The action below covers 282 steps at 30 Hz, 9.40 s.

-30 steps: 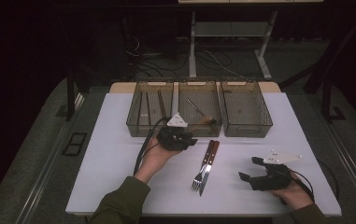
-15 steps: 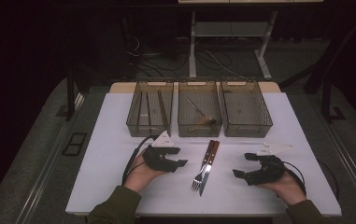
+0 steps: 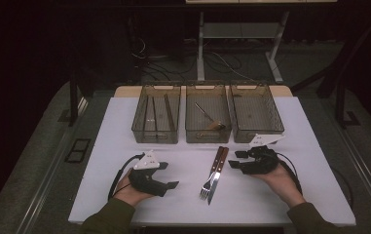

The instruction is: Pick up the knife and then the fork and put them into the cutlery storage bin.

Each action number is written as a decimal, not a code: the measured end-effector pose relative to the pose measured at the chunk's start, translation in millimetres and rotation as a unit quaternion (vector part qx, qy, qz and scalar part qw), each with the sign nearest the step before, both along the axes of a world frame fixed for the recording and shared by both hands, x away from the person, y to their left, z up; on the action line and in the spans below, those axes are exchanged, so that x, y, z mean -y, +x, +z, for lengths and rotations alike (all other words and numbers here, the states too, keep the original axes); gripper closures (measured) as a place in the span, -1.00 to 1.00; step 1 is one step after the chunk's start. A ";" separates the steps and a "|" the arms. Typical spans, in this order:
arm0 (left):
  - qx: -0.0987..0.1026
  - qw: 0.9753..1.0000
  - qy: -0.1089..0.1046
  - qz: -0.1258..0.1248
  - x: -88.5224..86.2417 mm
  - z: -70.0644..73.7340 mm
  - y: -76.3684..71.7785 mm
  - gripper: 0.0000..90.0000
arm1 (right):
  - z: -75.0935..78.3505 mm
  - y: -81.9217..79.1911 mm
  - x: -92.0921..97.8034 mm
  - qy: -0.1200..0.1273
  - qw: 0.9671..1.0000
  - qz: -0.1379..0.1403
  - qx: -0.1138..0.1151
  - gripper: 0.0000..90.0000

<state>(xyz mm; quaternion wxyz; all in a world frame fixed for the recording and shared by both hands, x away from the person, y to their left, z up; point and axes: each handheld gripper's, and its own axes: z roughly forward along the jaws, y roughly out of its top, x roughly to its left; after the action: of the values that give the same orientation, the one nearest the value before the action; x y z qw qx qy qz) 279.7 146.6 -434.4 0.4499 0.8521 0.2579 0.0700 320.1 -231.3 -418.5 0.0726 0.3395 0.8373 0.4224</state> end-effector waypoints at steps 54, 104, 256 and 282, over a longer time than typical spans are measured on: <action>-0.008 1.000 -0.009 0.003 -9.5 -7.4 -3.2 -1.00 | -16.7 64.0 -36.0 -0.128 0.991 -0.003 -0.025 1.00; -0.015 1.000 -0.011 -0.004 -7.4 -8.6 -4.3 -1.00 | -16.3 4.8 -14.3 -0.149 0.984 0.081 -0.047 1.00; -0.015 0.999 -0.034 -0.009 -20.5 -8.9 2.8 -1.00 | 77.4 53.0 26.5 -0.148 0.985 0.050 -0.079 0.72; -0.012 0.999 -0.036 -0.003 -19.2 -7.0 0.7 -1.00 | 112.0 113.0 55.9 -0.139 0.988 -0.029 -0.057 0.72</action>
<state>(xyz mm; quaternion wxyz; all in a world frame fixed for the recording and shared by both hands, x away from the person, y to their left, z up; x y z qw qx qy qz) 280.4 165.8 -441.4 0.4776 0.8368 0.2633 0.0490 433.1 -287.2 -306.5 0.0835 0.3739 0.8803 0.2798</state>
